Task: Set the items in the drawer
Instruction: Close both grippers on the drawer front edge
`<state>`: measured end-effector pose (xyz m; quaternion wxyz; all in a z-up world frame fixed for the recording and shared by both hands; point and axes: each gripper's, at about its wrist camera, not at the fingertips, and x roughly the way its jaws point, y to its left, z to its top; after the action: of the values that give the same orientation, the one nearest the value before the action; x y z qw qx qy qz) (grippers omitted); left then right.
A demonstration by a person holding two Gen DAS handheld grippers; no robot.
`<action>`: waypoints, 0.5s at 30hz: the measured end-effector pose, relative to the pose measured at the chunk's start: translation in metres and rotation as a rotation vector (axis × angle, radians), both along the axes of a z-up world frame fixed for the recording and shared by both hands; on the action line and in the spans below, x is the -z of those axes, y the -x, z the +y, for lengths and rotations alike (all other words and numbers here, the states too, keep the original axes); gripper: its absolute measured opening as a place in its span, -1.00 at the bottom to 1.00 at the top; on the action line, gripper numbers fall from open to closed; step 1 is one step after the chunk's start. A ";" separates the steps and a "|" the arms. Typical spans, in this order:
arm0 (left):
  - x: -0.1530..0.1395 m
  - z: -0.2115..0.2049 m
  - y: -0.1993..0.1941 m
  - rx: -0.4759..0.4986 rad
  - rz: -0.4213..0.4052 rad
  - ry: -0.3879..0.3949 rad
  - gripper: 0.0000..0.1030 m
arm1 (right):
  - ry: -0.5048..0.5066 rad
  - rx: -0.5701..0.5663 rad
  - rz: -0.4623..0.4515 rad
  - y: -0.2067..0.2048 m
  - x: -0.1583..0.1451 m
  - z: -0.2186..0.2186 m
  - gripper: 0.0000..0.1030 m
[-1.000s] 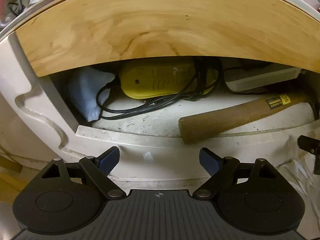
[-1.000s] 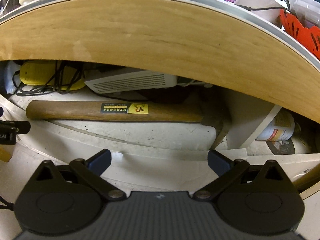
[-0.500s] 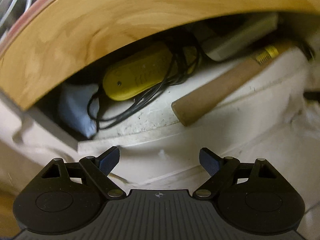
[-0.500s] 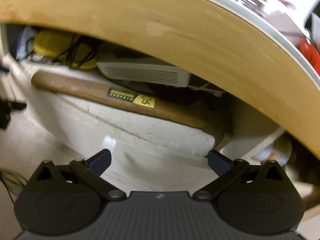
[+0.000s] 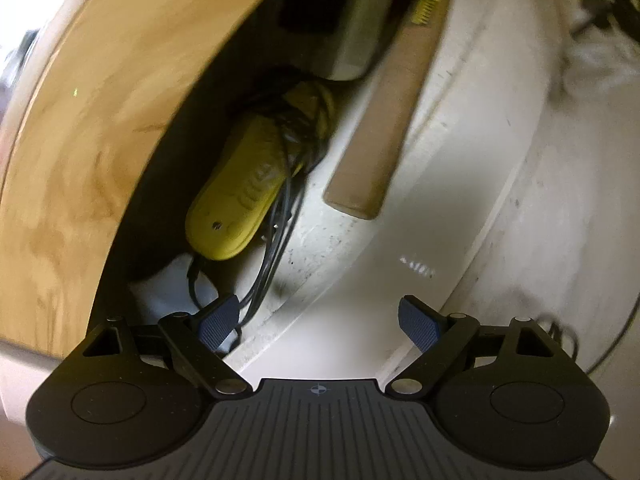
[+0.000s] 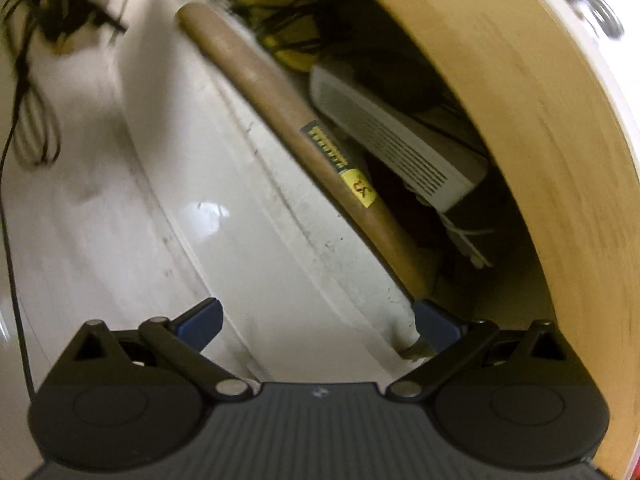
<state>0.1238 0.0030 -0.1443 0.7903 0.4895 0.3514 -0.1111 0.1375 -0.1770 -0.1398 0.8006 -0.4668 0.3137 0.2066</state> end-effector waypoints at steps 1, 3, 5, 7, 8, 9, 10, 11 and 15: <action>0.002 0.000 0.000 0.019 0.001 -0.018 0.71 | 0.023 -0.017 -0.002 0.000 0.001 0.001 0.98; 0.006 0.002 0.000 0.051 0.001 -0.051 0.71 | 0.054 -0.043 -0.009 0.001 0.004 0.001 0.94; 0.010 0.004 0.001 0.079 -0.003 -0.082 0.71 | 0.092 -0.072 -0.022 0.002 0.008 0.001 0.92; 0.015 0.004 0.003 0.093 -0.010 -0.112 0.71 | 0.119 -0.092 -0.022 0.002 0.011 0.001 0.88; 0.016 0.005 0.002 0.097 -0.010 -0.119 0.71 | 0.134 -0.100 -0.026 0.002 0.013 0.000 0.86; 0.018 0.006 0.001 0.101 -0.011 -0.126 0.71 | 0.147 -0.106 -0.032 0.003 0.014 0.001 0.84; 0.019 0.007 0.000 0.104 -0.013 -0.132 0.71 | 0.157 -0.109 -0.036 0.003 0.015 0.001 0.83; 0.019 0.007 0.000 0.108 -0.014 -0.137 0.71 | 0.167 -0.111 -0.039 0.003 0.017 0.001 0.82; 0.023 0.005 0.002 0.129 -0.016 -0.166 0.58 | 0.215 -0.123 -0.042 0.000 0.023 0.000 0.59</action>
<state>0.1218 0.0082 -0.1672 0.7411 0.5757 0.3207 -0.1282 0.1379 -0.1775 -0.1628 0.7381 -0.5728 0.2877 0.2106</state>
